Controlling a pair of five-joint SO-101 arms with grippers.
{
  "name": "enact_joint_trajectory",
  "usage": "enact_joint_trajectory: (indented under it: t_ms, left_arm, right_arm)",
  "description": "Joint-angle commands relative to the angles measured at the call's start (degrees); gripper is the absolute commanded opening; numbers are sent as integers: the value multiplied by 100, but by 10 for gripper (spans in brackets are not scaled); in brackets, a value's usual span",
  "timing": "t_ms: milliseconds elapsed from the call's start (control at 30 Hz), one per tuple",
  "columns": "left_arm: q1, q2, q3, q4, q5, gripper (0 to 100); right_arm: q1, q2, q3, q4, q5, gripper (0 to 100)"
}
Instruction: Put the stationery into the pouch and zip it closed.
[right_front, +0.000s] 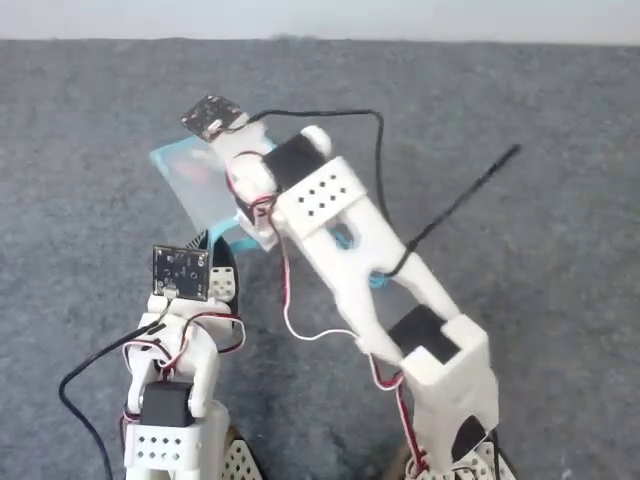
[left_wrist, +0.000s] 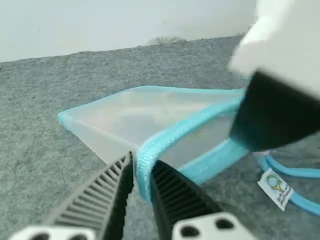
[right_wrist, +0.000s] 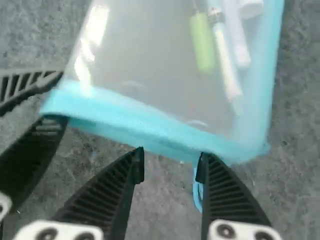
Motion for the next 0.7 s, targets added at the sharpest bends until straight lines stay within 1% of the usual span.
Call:
enact_joint_trajectory:
  t_ms: [0, 167, 267, 367, 500, 600, 667]
  left_arm:
    - [79, 9, -48, 18, -97, 12]
    - [53, 9, -48, 18, -97, 12]
    - [44, 9, -48, 18, -97, 12]
    - [44, 9, -48, 18, -105, 12]
    - [44, 9, -48, 18, -105, 12]
    - [44, 9, -48, 18, -105, 12]
    - [44, 9, -48, 18, -105, 12]
  right_arm:
    - [145, -822, -369, 277, 97, 180]
    - [163, -1464, -290, 338, 97, 180]
    - [321, -1763, 88, 277, 88, 180]
    - [664, -2062, 703, -22, 88, 180]
    - [998, -2677, 2048, -892, 35, 180]
    - [1033, -3257, 3420, -1771, -18, 180]
    - [1024, -3644, 4308, -2396, -193, 180]
